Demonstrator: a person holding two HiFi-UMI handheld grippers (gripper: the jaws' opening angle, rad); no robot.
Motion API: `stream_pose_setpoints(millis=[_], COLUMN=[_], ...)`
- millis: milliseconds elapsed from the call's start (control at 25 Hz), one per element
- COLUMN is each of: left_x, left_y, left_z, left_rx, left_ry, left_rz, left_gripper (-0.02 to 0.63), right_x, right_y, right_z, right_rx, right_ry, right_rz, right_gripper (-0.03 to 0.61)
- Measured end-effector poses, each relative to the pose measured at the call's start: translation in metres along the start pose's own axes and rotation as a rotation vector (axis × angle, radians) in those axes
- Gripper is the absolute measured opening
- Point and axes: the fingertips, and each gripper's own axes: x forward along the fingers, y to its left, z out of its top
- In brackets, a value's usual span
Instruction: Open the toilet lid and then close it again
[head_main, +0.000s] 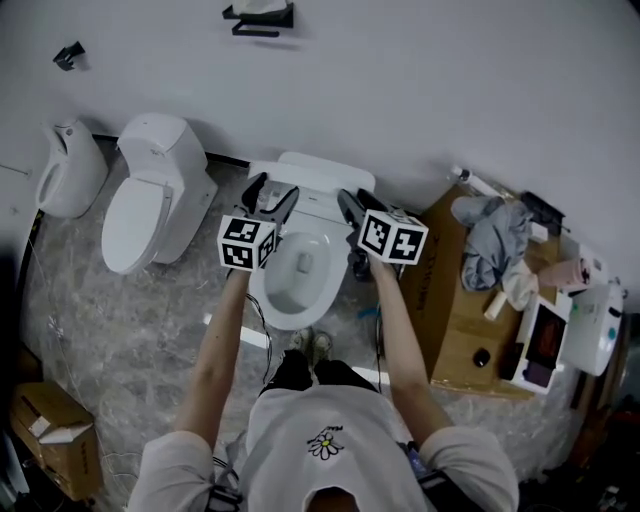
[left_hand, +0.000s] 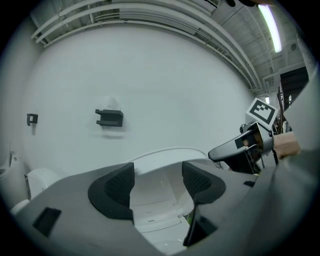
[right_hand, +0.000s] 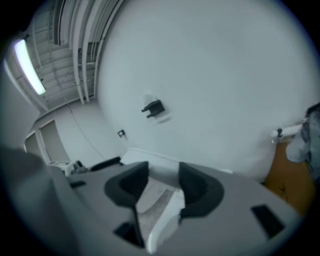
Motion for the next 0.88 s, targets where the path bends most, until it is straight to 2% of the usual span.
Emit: stream_pose_setpoints(millis=[120,640,880], left_x=[0.010,0.054,0.071], left_y=[0.004,0.018,0.023], left_z=[0.007,0.033,0.041], left_rx=[-0.027,0.003,-0.017], left_ry=[-0.010,0.009,-0.009], left_rz=[-0.004,-0.046,-0.038], left_gripper=[0.318,0.318,0.318], right_x=[0.006,0.030,0.040], right_y=[-0.004,-0.024,-0.032], right_z=[0.009,0.054,0.069], right_rx=[0.025,0.077,0.096], right_ry=[-0.003,-0.036,-0.053], right_rz=[-0.003,-0.014,-0.021], right_gripper=[0.196,0.196,0.196])
